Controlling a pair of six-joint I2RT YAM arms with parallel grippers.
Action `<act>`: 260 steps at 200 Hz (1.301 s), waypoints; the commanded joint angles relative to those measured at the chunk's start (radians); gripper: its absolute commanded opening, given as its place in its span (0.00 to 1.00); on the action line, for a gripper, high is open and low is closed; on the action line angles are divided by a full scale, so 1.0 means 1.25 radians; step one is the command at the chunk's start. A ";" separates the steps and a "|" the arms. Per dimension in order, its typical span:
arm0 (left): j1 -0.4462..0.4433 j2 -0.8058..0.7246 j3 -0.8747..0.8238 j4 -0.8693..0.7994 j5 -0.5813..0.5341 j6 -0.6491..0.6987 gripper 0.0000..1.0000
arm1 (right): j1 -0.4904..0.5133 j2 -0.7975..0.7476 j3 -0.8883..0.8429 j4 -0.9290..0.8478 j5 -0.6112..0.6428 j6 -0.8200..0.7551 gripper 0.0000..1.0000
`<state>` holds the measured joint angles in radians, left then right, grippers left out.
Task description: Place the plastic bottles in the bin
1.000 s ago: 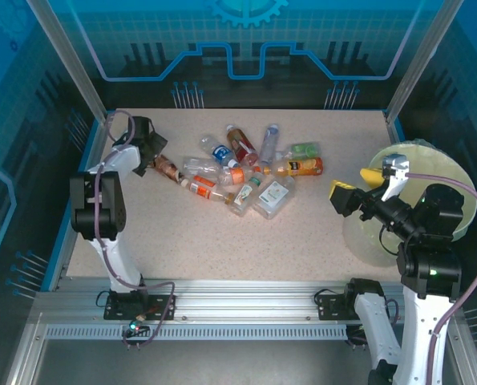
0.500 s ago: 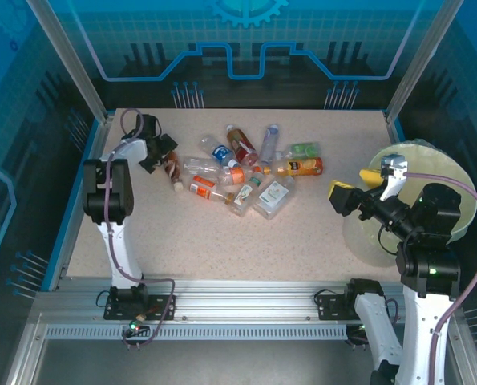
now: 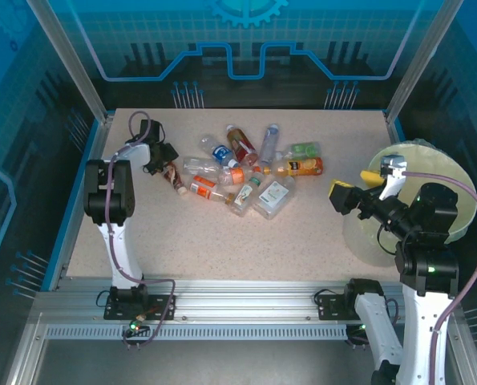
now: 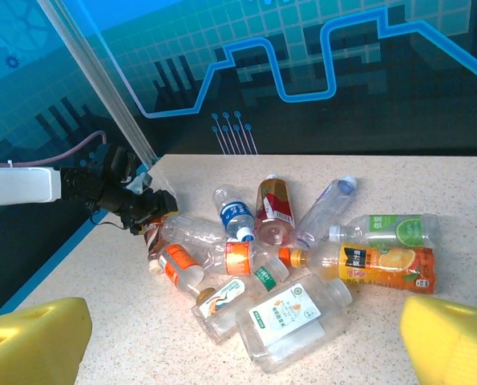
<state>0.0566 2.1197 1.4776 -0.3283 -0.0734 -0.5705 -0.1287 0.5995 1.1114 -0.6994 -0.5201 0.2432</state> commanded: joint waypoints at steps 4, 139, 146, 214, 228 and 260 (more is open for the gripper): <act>-0.020 -0.021 -0.027 -0.044 0.048 0.006 0.59 | 0.020 -0.003 -0.006 -0.007 -0.019 -0.005 1.00; -0.039 -0.464 -0.301 0.250 0.178 -0.099 0.37 | 0.340 0.072 -0.056 0.089 0.137 -0.008 1.00; -0.047 -0.491 -0.316 0.272 0.189 -0.108 0.37 | 0.371 0.089 -0.054 0.093 0.167 -0.016 1.00; -0.250 -0.663 -0.364 0.431 0.241 -0.129 0.37 | 0.534 0.238 -0.055 0.234 0.129 -0.004 1.00; -0.283 -0.679 -0.378 0.495 0.265 -0.166 0.37 | 0.540 0.254 -0.057 0.274 0.110 0.012 1.00; -0.349 -0.692 -0.376 0.560 0.301 -0.194 0.37 | 0.547 0.296 -0.078 0.419 0.031 0.104 1.00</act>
<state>-0.3279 1.2793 1.0180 0.2462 0.2485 -0.7692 0.5362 0.9375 1.0340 -0.3702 -0.3702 0.2710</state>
